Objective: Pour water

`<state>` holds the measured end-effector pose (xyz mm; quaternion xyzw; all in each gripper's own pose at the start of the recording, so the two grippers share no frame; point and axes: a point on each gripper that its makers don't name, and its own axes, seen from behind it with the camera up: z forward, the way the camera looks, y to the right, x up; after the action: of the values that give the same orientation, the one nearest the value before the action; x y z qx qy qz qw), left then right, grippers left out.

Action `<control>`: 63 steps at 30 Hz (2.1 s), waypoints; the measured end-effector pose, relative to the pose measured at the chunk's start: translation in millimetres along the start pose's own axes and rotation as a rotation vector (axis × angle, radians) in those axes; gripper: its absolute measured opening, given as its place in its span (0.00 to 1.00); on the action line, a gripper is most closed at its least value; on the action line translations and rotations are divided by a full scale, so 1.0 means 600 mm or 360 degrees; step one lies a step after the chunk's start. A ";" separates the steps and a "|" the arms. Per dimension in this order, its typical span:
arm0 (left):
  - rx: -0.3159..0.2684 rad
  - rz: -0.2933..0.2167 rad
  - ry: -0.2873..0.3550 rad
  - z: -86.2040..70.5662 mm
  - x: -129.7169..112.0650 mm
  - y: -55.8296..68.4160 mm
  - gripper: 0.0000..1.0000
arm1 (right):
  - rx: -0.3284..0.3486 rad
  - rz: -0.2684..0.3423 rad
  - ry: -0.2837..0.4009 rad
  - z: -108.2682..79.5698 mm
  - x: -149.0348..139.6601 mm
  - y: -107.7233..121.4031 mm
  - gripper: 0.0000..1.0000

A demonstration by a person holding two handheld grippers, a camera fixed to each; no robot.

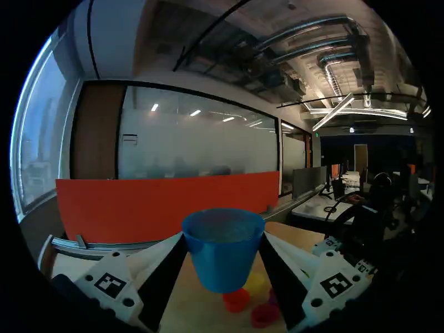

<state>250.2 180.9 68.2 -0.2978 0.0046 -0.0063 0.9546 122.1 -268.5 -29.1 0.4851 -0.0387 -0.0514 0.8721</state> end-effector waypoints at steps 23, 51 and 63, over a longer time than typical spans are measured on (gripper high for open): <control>0.0008 0.0082 -0.0239 -0.021 -0.102 -0.011 0.86 | -0.0042 0.0050 -0.0095 -0.043 -0.015 0.018 0.87; -0.0061 0.0178 -0.0635 -0.040 -0.298 -0.010 0.86 | -0.0053 0.0043 -0.0409 -0.102 -0.133 0.027 0.87; -0.0159 0.0255 -0.0803 -0.041 -0.371 0.013 0.86 | -0.0001 0.0062 -0.0506 -0.108 -0.180 0.025 0.87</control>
<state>27.4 176.9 44.6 -0.3355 -0.2096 0.1440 0.9071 23.3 -192.5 -52.4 0.4697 -0.1857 -0.1107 0.8559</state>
